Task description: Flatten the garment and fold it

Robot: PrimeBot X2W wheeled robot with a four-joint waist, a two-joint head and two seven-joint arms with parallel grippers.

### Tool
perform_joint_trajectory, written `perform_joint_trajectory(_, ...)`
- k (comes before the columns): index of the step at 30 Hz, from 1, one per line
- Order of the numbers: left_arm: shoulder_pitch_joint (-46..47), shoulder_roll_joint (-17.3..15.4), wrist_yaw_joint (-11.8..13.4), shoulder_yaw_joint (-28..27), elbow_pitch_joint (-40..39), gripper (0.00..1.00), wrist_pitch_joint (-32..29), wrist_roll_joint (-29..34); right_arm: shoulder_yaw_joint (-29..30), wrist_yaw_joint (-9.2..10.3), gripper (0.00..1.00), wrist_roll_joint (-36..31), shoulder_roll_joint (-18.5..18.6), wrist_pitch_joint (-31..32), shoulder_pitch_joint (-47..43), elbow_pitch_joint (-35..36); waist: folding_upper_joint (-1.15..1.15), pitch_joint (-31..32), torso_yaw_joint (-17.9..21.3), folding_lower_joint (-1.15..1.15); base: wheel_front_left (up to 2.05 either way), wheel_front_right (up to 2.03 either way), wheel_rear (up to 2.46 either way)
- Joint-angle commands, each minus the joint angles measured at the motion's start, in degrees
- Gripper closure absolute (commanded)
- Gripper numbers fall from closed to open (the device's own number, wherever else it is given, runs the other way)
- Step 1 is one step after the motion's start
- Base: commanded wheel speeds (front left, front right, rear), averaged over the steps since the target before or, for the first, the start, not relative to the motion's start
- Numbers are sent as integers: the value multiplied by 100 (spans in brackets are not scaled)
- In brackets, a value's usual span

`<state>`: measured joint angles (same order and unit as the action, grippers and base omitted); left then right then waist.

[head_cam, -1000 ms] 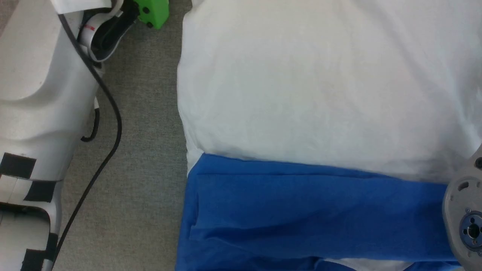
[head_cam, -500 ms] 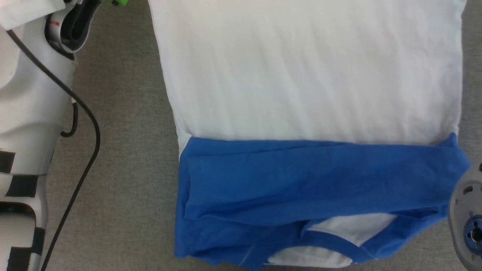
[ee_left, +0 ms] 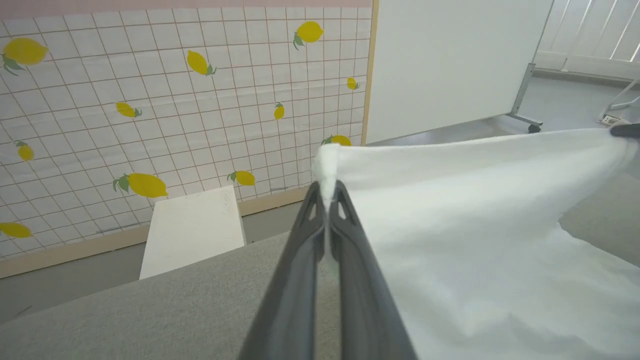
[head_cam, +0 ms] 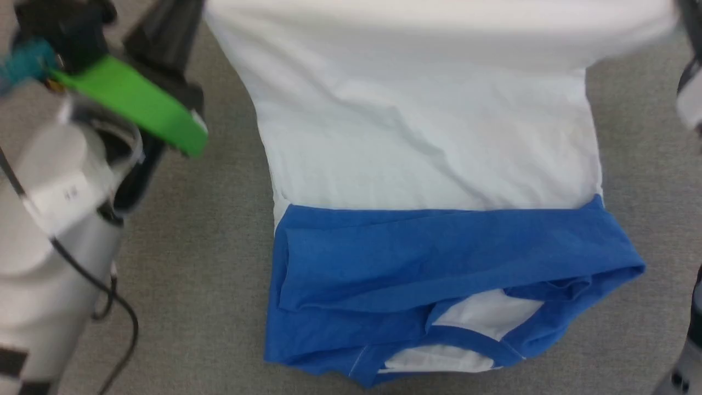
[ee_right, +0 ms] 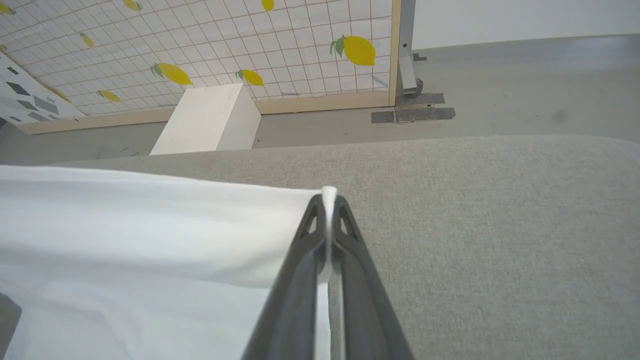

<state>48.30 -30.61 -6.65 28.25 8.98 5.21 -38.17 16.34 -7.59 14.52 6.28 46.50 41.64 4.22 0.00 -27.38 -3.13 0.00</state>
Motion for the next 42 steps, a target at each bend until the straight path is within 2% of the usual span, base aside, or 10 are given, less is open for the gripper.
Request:
perform_joint_trajectory(1,-349,-74,95,-15,-219,100,102,-58,39,10,100,106,-29,47,-354,176,0,542,36,0,0,0,0)
perform_joint_trajectory(10,-2268,-291,755,182,-1538,100,663,271,332,10,100,654,-278,104,-2163,1107,0,986,-9,0,0,0,0)
perform_joint_trajectory(13,-3285,-278,1156,318,-2053,100,876,570,471,10,100,943,-334,-79,-3028,1536,0,1110,-31,0,0,0,0)
perform_joint_trajectory(23,-4699,-28,1478,506,-2403,100,974,961,205,10,100,1771,-339,-820,-4689,1648,0,1276,-42,0,0,0,0)
perform_joint_trajectory(28,-5140,119,1312,512,-2288,100,977,1278,13,10,100,1925,-339,-1092,-5282,1531,0,1348,-46,0,0,0,0)
perform_joint_trajectory(34,-5693,510,1018,-23,-2436,100,977,1378,-126,10,100,2035,-339,-1231,-5785,1565,0,1398,-52,0,0,0,0)
perform_joint_trajectory(35,-5971,569,712,-172,-2393,95,978,1585,-258,10,100,2062,-340,-1153,-6016,1649,0,1414,-57,0,0,0,0)
perform_joint_trajectory(36,-6045,542,601,-153,-2315,88,978,1684,-290,10,100,2043,-340,-1114,-6070,1657,0,1422,-54,0,0,0,0)
perform_joint_trajectory(40,-6285,575,279,-79,-1947,67,978,1977,-374,10,76,2008,-340,-965,-6211,1692,0,1436,-37,0,0,0,0)
perform_joint_trajectory(42,-6329,631,217,-108,-1803,51,978,2062,-379,10,53,1991,-340,-854,-6269,1681,0,1433,-45,0,0,0,0)
